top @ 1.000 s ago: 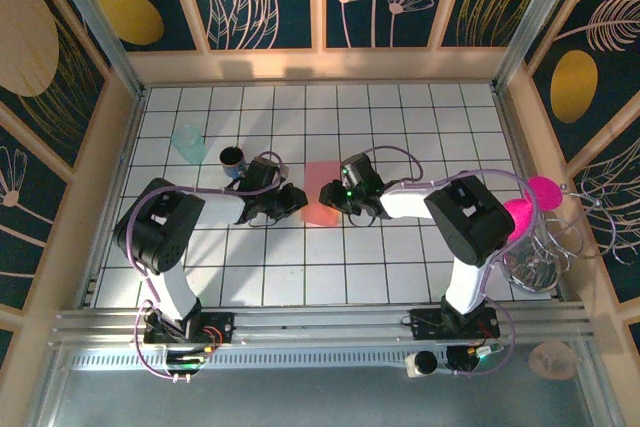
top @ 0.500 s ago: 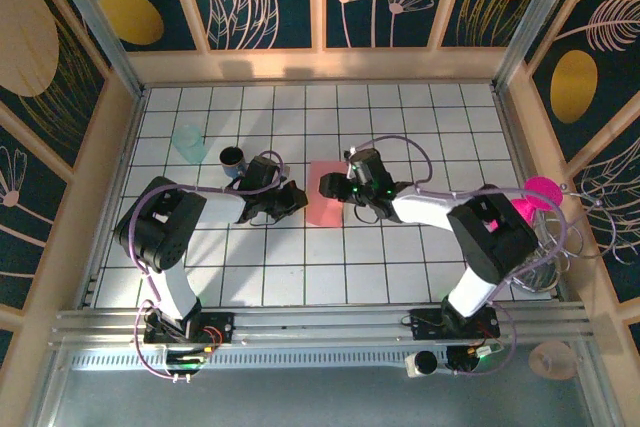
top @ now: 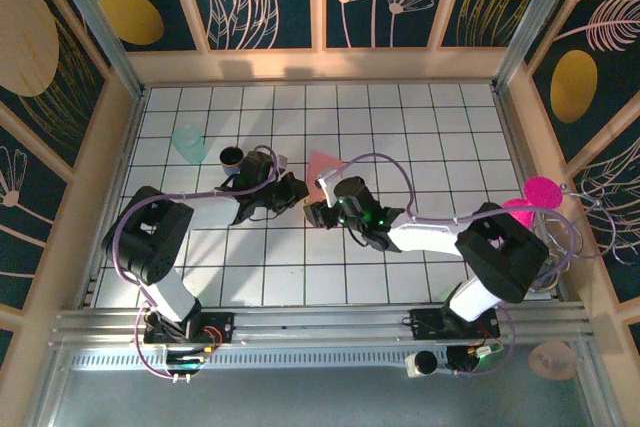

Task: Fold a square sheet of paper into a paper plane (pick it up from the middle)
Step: Third fold the triangle at the center of the table.

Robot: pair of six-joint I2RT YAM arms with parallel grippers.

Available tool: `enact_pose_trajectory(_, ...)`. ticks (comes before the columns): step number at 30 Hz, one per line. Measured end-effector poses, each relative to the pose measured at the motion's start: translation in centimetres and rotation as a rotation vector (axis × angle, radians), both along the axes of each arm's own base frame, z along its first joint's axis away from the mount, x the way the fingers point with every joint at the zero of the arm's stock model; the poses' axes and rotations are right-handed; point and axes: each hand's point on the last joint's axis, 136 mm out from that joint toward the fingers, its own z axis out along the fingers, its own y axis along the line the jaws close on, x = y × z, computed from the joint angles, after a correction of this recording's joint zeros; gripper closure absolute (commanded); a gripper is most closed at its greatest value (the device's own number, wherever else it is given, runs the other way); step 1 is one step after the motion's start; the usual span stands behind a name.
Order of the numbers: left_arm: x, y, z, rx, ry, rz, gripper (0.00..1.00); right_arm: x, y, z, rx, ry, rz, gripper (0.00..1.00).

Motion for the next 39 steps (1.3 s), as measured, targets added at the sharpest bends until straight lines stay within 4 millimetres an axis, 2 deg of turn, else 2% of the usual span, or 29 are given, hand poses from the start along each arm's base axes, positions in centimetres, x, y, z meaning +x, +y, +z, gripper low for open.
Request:
enact_pose_trajectory(9,0.0,0.0,0.0,-0.005,0.006,0.001,1.0,-0.5,0.2,-3.4,-0.155,-0.057,0.105,0.38)
enact_pose_trajectory(13,0.0,0.0,0.0,-0.005,0.006,0.001,1.0,-0.5,0.2,-4.2,-0.192,-0.074,0.116,0.38)
enact_pose_trajectory(18,-0.1,0.0,0.1,-0.005,0.006,0.0,1.0,0.3,-0.5,-4.1,-0.22,-0.141,0.082,0.43)
enact_pose_trajectory(22,-0.1,-0.1,0.1,-0.007,0.007,-0.002,1.0,0.1,-1.5,-5.0,-0.261,-0.159,0.081,0.49)
enact_pose_trajectory(25,-0.1,-0.1,0.1,-0.007,0.007,-0.002,1.0,0.0,-1.8,-4.8,-0.27,-0.18,0.086,0.51)
enact_pose_trajectory(33,-0.1,-0.1,0.1,-0.007,0.007,-0.002,1.0,0.4,-1.6,-2.1,-0.228,-0.248,0.078,0.57)
enact_pose_trajectory(39,-0.1,-0.1,0.0,-0.006,0.007,-0.002,1.0,0.3,-1.4,-1.9,-0.223,-0.256,0.089,0.73)
